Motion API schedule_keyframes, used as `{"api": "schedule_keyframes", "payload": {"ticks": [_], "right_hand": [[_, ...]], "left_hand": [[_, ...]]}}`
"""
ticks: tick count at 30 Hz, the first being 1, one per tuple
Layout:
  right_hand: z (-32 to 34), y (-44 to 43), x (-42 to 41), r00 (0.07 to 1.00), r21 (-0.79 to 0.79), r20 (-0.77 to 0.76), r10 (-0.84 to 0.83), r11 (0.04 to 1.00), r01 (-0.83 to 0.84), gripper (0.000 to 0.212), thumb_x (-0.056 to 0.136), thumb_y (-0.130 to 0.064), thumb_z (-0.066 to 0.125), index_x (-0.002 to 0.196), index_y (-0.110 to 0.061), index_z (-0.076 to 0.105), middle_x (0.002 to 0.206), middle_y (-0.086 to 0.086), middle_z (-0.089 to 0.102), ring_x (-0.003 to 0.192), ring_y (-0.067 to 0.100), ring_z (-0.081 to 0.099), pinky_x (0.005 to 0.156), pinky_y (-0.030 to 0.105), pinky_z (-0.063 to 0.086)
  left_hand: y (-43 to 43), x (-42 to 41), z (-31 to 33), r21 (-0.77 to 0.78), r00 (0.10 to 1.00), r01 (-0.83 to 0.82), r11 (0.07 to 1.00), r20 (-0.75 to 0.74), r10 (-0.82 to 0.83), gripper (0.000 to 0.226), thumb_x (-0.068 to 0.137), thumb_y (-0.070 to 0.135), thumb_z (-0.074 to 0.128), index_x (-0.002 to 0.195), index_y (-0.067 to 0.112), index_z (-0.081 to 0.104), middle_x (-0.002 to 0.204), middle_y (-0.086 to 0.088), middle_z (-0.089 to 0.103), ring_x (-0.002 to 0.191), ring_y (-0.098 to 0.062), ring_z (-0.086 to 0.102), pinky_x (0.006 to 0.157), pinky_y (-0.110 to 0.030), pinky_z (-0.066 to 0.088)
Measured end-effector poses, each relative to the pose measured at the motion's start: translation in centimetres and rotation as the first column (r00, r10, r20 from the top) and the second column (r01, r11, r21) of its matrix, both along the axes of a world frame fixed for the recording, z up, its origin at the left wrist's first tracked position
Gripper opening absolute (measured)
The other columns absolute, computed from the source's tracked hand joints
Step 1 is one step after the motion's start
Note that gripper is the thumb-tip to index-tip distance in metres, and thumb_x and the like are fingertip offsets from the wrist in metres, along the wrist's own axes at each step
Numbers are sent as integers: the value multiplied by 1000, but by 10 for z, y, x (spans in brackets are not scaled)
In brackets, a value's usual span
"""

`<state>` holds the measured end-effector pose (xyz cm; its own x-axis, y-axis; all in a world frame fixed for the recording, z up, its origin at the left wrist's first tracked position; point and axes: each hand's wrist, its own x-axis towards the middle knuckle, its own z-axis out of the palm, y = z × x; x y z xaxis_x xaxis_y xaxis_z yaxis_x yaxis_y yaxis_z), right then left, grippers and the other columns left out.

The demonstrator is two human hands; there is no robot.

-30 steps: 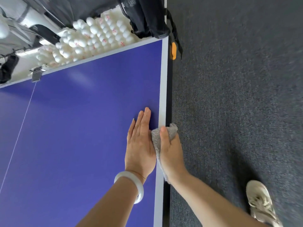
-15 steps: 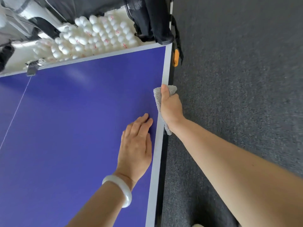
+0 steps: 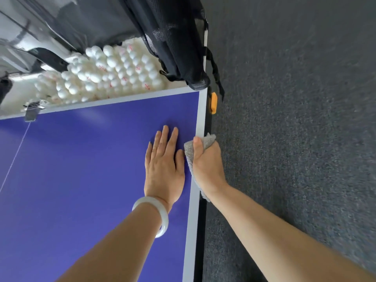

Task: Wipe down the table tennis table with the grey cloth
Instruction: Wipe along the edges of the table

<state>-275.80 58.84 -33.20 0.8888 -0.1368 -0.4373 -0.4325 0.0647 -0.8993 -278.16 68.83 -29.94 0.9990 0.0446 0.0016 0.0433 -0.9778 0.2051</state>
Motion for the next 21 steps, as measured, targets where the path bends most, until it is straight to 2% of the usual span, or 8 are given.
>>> {"api": "schedule_keyframes", "payload": {"ticks": [4,6,7,9,12,15,18,21], "right_hand": [[11,-10,89,996,-27,-94,-6,1000,4,59,100,-49,44,135,-1,48,124,20,62,111,33,61,97,43,49],[13,-7,102,990,-42,-140,-35,999,29,57,100,-51,44,131,-3,50,119,16,65,108,31,64,88,37,50],[14,-5,93,992,-109,-125,-28,994,15,54,100,-50,45,129,-4,49,118,14,65,108,30,64,85,35,49],[15,2,59,1000,-229,-1,1,973,-1,50,101,-42,47,133,-5,43,128,11,59,120,27,58,94,37,49],[13,4,23,979,-233,191,71,972,-25,65,100,-29,51,153,-6,22,153,11,38,143,26,35,114,44,35],[14,-1,43,958,-259,265,111,965,-41,80,98,-19,56,157,-3,4,162,13,20,151,23,20,123,41,21],[19,-10,92,958,-406,244,154,913,-43,73,100,-22,54,154,4,12,159,16,24,149,24,21,123,36,17],[20,-14,113,966,-381,219,140,923,-48,66,102,-24,46,153,5,16,160,19,24,150,26,20,122,39,17]], "left_hand": [[0,0,0,27,1000,3,1000,-11,-3,60,99,40,15,157,26,23,164,7,13,152,-8,5,124,-36,5],[0,1,0,34,1000,1,999,-10,-1,63,97,43,11,157,26,22,164,7,12,152,-8,5,124,-36,5],[-1,0,1,35,1000,2,999,-11,-2,63,97,43,11,157,26,22,164,8,12,152,-7,5,124,-36,5],[-1,0,2,31,1000,3,1000,-15,-2,63,97,43,11,157,26,21,165,8,11,152,-6,3,124,-36,5],[-1,0,3,31,1000,-3,1000,-23,4,63,97,43,11,157,26,20,164,9,9,151,-3,-1,124,-35,3],[-1,2,3,35,1000,0,999,-20,1,63,97,43,10,157,26,20,164,9,9,151,-5,0,125,-35,3],[-2,1,4,39,1000,0,999,-28,2,62,97,43,10,157,27,19,164,9,9,152,-6,1,125,-35,3],[-2,1,3,38,999,-1,999,-32,2,62,97,42,10,157,28,19,164,9,9,152,-7,2,125,-35,2]]}}
